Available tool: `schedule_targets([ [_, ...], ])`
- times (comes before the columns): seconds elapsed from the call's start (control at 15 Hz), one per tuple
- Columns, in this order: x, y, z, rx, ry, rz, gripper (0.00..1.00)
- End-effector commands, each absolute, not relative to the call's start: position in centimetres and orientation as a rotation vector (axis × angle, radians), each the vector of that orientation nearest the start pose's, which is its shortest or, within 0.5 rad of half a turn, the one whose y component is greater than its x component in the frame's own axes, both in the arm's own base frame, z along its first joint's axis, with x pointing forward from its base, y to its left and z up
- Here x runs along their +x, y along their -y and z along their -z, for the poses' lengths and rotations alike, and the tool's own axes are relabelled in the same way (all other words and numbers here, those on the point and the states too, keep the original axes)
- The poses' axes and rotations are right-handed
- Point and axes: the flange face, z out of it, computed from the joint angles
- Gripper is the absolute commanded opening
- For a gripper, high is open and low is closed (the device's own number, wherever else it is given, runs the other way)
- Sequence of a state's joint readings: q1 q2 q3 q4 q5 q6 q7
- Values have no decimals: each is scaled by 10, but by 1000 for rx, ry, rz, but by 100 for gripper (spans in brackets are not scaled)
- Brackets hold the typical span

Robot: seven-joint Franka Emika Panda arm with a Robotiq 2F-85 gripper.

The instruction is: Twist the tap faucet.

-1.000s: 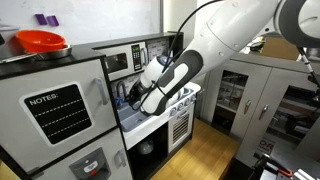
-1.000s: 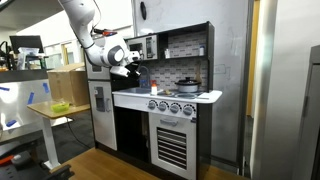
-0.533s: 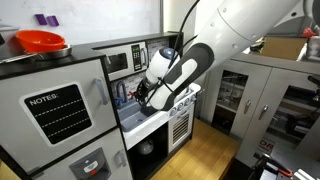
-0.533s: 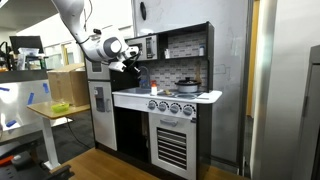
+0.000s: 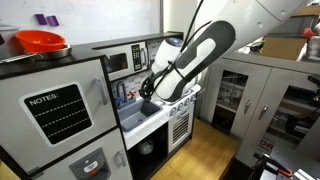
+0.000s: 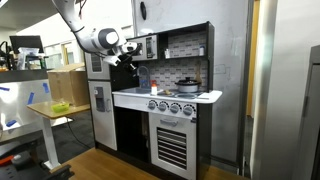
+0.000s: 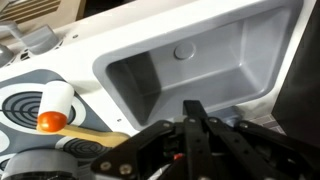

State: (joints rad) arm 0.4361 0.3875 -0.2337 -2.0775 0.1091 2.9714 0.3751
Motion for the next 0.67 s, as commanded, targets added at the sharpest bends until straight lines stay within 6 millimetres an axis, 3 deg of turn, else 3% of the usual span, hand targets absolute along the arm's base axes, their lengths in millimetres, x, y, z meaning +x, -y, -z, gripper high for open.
schedule_targets([
  [0.0,597,-111,-316,-2910,-426,655,0],
  [0.27,589,-102,-322,-2909,-471,640,0],
  [0.6,579,-99,-315,-2898,-527,616,0],
])
